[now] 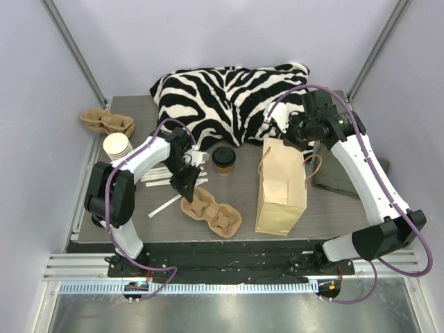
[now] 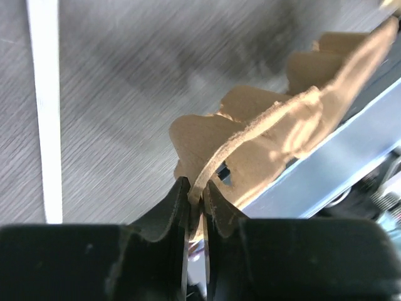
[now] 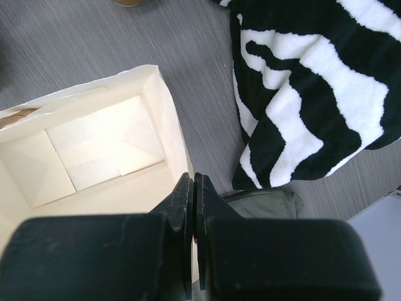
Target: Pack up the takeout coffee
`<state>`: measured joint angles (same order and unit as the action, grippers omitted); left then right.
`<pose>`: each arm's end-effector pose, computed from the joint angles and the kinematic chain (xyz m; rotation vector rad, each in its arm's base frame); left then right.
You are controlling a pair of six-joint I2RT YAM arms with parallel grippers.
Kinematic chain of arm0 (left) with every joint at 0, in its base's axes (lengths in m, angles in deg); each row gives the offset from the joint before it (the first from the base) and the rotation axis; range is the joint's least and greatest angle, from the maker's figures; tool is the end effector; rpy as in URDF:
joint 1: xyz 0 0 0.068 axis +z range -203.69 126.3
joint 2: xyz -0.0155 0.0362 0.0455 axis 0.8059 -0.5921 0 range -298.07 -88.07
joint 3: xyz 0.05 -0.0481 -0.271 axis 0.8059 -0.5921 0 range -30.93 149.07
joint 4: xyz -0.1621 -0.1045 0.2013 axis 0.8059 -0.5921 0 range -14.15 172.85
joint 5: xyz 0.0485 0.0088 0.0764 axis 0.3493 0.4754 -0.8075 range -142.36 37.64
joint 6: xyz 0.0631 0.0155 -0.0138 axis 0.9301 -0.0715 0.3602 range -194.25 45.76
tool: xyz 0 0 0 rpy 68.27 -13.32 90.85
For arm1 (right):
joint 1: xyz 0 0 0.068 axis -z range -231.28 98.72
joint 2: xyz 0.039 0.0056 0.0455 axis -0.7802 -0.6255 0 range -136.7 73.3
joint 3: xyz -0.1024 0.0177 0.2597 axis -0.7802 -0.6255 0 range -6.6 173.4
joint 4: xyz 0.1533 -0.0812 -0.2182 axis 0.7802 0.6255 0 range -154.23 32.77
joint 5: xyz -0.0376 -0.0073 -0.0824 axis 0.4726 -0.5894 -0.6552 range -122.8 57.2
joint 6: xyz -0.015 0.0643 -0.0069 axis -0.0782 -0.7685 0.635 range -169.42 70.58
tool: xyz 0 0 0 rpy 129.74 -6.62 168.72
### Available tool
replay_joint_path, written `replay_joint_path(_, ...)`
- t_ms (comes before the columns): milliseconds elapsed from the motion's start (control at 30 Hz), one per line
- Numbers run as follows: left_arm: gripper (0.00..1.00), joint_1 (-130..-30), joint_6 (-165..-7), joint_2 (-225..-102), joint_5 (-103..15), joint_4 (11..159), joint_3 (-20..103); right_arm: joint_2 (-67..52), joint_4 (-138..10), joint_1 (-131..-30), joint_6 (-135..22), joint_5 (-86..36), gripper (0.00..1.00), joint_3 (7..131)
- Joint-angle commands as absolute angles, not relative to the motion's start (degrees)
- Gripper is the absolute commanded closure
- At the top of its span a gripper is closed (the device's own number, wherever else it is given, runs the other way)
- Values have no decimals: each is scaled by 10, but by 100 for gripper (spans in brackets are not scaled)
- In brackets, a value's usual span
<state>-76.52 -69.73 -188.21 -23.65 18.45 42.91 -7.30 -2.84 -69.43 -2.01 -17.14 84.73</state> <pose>0.2935 -0.1509 0.1974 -0.6948 -2.8760 0.7447 0.2830 0.1077 0.3926 -1.4049 1.9625 0.1030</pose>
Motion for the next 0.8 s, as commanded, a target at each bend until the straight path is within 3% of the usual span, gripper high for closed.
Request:
replay_joint_path(0,82,-783,-578,-1899,-279,135,453,-54,-27,-694,-16,-160,99,845)
replay_joint_path(300,81,-809,-513,-1954,-346,170,500,-63,-27,-694,-28,-156,99,849)
replay_joint_path(400,67,-787,-542,-1933,-301,193,505,-63,-27,-694,-33,-155,99,849)
replay_joint_path(433,56,-763,-573,-1922,-273,202,502,-62,-25,-693,-33,-155,99,848)
replay_joint_path(533,45,-711,-652,-1871,-190,251,446,-60,-25,-694,-34,-155,99,848)
replay_joint_path(767,41,-658,-788,-1783,-149,385,300,-61,-26,-694,-42,-158,99,849)
